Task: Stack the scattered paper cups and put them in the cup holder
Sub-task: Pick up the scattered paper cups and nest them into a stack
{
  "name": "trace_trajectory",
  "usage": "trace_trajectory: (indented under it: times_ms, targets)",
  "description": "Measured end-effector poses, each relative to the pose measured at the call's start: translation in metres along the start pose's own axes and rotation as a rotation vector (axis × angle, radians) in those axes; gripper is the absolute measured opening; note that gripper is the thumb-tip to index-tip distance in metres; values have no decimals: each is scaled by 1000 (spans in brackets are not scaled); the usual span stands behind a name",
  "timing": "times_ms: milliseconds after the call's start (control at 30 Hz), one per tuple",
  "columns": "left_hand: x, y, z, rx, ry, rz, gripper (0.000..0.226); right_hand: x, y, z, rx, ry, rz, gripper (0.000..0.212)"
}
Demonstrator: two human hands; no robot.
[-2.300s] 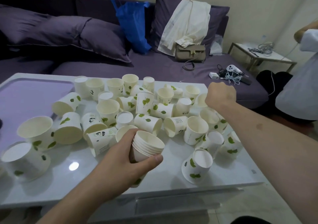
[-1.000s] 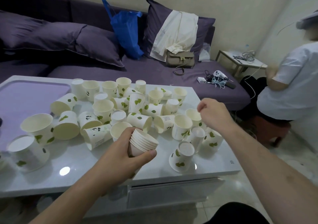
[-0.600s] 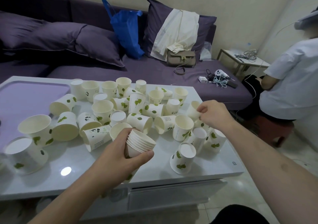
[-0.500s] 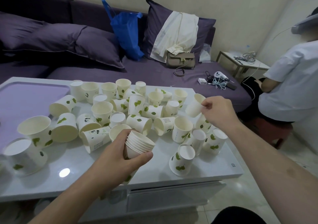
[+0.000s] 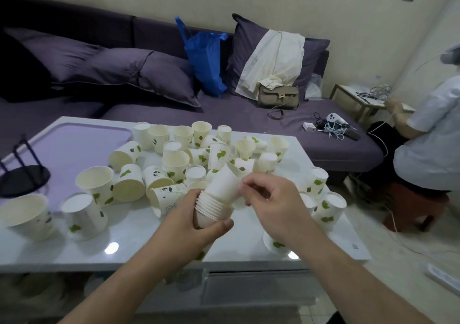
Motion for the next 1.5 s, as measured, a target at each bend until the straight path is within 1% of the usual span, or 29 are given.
trace_trajectory:
  times_ms: [100, 200, 233, 267, 300, 333, 367, 400, 433, 467, 567, 600, 667, 700, 767, 833, 867, 933, 1033, 1133, 1200, 1267, 1333, 1400, 1500]
  targets:
    - [-5, -1, -12, 29, -6, 31, 61, -7, 0, 25, 8, -83, 4, 25]
    - [-11, -1, -22, -1, -9, 63, 60, -15, -7, 52, -83, -210, -24, 20]
    - [-13, -1, -26, -10, -3, 66, 62, -17, -10, 56, -130, -191, -51, 13]
    - [-14, -2, -30, -11, 7, 63, 64, -18, -14, 57, -193, -131, -80, 11]
    - [-15, -3, -35, -2, 17, 57, 66, -19, -18, 57, -278, -59, -105, 23]
    - [-17, -4, -40, 10, 27, 48, 66, -21, -21, 60, -335, -29, -116, 38]
    - [-19, -3, -45, 16, 31, 40, 65, -21, -23, 69, -372, -67, -104, 50]
    - [-20, -4, -49, 15, 32, 37, 62, -23, -24, 83, -367, -167, -81, 58]
    - [-21, -4, -53, 15, 30, 38, 60, -25, -25, 98, -330, -283, -51, 64]
    - [-22, -4, -57, 18, 30, 37, 58, -27, -26, 110, -280, -360, -34, 66]
    - [-24, -9, -72, 32, 55, 39, 54, -23, -38, 124, -245, -385, -81, 65]
    - [-25, -12, -77, 33, 72, 30, 52, -21, -42, 131, -235, -429, -82, 60]
    - [-24, -21, -91, 19, 105, -12, 47, -10, -49, 140, -136, -487, -15, 49]
    - [-22, -24, -99, 5, 129, -34, 47, 2, -53, 140, -77, -456, 13, 46]
    - [-16, -28, -120, -9, 192, -48, 51, 37, -62, 138, -59, -297, 13, 38]
    - [-6, -29, -144, -19, 261, -56, 51, 80, -72, 149, -176, -171, -18, 28]
    - [0, -30, -157, -34, 300, -65, 49, 102, -77, 160, -249, -149, -30, 29]
    - [13, -33, -188, -81, 382, -73, 42, 147, -86, 189, -377, -154, -52, 37]
    - [27, -42, -232, -154, 493, -87, 38, 211, -94, 231, -521, -174, -62, 40]
    - [30, -58, -261, -248, 566, -101, 42, 265, -89, 271, -735, -216, -57, 47]
    - [33, -63, -271, -317, 591, -82, 50, 292, -80, 292, -855, -249, -47, 57]
    - [36, -67, -274, -382, 612, -65, 58, 310, -71, 307, -950, -284, -48, 60]
    - [40, -71, -275, -417, 611, -53, 61, 319, -61, 321, -994, -335, -21, 60]
    - [43, -74, -275, -436, 613, -53, 63, 323, -55, 334, -978, -372, 6, 62]
    - [47, -73, -274, -454, 619, -50, 64, 330, -58, 343, -984, -311, -78, 53]
Point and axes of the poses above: each hand's wrist, its own x-axis towards the middle knuckle, its own z-axis out of the palm, y = z × x, the point moved 9 cm from there along x, towards the middle knuckle, and after that the axes turned 10 degrees about z, right-handed, at the moved point
